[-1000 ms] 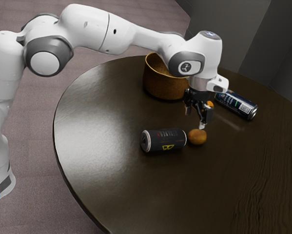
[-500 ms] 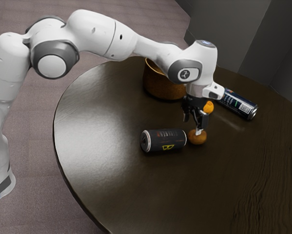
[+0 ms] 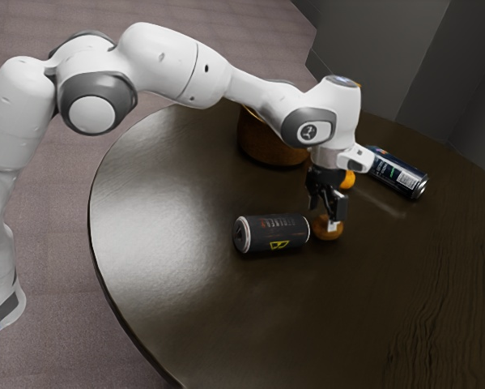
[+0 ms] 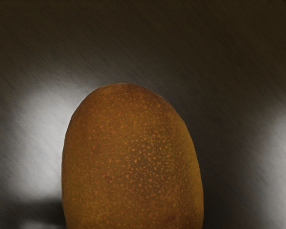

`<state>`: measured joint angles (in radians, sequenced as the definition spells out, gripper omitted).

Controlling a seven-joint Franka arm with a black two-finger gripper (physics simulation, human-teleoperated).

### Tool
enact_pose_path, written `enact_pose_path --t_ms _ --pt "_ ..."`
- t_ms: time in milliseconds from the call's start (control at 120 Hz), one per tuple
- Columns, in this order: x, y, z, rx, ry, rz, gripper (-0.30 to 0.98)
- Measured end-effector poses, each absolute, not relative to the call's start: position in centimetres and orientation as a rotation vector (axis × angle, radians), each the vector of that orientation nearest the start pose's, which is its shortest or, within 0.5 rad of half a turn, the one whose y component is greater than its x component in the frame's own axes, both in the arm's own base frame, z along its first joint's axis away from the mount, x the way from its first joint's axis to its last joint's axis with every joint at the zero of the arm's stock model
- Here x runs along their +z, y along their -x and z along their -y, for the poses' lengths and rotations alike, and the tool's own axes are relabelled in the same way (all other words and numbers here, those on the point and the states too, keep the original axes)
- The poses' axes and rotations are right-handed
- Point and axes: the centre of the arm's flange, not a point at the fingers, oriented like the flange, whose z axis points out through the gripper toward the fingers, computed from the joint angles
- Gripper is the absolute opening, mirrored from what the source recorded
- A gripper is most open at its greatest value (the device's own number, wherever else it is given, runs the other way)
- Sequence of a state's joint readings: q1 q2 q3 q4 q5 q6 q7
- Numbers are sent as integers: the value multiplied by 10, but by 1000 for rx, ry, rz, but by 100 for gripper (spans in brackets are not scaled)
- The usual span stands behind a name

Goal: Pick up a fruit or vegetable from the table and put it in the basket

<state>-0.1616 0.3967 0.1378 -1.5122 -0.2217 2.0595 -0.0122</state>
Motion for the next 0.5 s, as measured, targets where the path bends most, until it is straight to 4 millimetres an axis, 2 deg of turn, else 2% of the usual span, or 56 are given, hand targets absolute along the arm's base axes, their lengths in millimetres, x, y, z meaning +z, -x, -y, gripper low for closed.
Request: enact_pose_path --t_ms 500 --pt "435 -696 44 -233 3298 82 69"
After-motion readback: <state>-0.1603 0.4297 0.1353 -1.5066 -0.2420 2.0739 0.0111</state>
